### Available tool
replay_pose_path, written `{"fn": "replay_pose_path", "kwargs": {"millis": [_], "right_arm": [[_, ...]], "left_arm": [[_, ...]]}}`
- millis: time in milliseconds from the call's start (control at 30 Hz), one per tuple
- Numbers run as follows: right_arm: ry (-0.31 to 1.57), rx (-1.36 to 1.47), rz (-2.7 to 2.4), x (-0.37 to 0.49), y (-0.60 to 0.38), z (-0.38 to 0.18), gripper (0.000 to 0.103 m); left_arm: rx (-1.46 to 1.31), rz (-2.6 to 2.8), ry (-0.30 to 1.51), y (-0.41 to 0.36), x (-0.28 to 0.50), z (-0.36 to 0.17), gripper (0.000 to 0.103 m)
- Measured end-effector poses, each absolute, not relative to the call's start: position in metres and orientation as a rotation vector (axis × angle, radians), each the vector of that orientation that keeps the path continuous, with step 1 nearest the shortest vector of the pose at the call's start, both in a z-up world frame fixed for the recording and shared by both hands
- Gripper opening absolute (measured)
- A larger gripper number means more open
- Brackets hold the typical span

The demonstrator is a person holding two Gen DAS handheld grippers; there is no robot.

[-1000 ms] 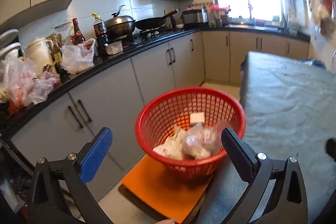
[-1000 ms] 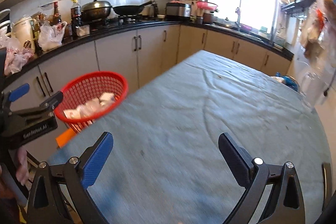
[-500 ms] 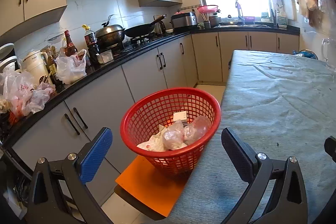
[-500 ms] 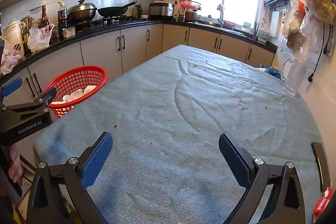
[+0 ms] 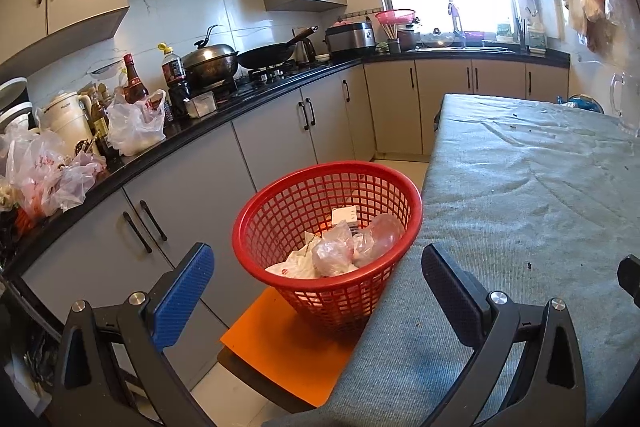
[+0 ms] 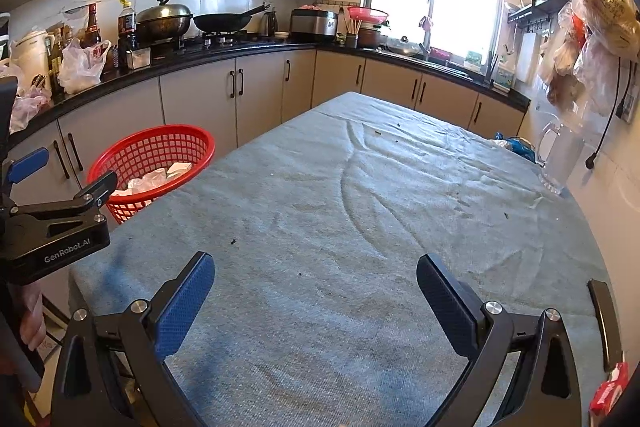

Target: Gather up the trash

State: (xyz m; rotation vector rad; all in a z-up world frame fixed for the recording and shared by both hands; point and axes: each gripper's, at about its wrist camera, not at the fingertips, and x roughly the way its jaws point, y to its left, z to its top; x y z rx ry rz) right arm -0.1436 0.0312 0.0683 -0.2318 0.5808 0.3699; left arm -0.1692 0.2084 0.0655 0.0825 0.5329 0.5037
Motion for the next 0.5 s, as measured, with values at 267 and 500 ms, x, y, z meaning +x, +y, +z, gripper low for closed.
{"fn": "replay_pose_path", "kwargs": {"millis": [267,500], "right_arm": [[0.552,-0.247,0.365,-0.164,0.030,0.078,0.102],[0.522,-0.258,0.361,-0.184,0.032,0.088,0.102]], "left_arm": [[0.067,0.488,0.500,0.203,-0.185,0.074,0.103],[0.064,0.476,0.460,0.198,-0.202,0.085,0.103]]}}
